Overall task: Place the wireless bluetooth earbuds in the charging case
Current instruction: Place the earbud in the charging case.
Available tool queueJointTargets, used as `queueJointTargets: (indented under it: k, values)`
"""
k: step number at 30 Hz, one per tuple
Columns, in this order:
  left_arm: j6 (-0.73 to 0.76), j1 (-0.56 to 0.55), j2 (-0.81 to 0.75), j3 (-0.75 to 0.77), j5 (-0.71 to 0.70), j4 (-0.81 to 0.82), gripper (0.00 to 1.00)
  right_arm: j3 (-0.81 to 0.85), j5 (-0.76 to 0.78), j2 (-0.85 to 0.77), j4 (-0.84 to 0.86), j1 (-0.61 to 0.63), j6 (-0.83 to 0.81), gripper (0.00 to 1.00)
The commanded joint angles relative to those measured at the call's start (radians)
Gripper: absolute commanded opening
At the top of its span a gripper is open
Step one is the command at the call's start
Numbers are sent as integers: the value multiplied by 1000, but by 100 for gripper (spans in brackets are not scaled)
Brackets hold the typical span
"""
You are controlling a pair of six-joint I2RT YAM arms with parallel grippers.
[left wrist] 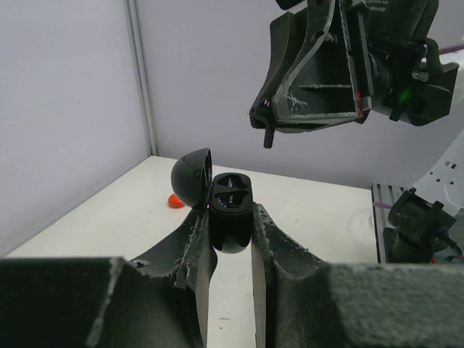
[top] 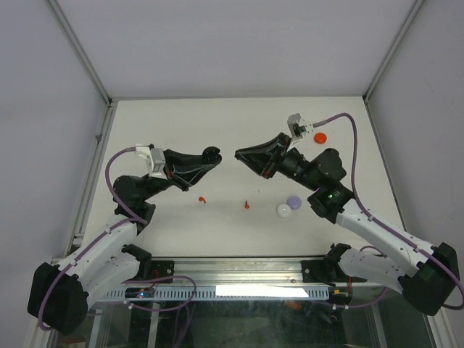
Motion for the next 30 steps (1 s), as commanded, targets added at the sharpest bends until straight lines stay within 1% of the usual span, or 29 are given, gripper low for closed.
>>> queueJointTargets:
  k: [1,4,9,14,18,26,30]
  values:
    - [0,10,8,0,57,122,0,4,-68,-16,207,14,47,10]
    - [-22,10,21,-8,88,166,0,0,-74,7,263,49,63,10]
    - [14,10,21,-4,122,130,0,10,-92,65,336,77,103,10]
    - [1,10,23,-21,124,176,0,21,-81,107,349,117,98,10]
    - [-25,11,26,-34,153,219,0,21,-65,134,369,136,97,10]
    - [-15,10,-1,-46,157,209,0,6,-25,147,363,151,71,10]
    - [-16,10,-14,-54,154,208,0,-30,27,133,376,152,65,10]
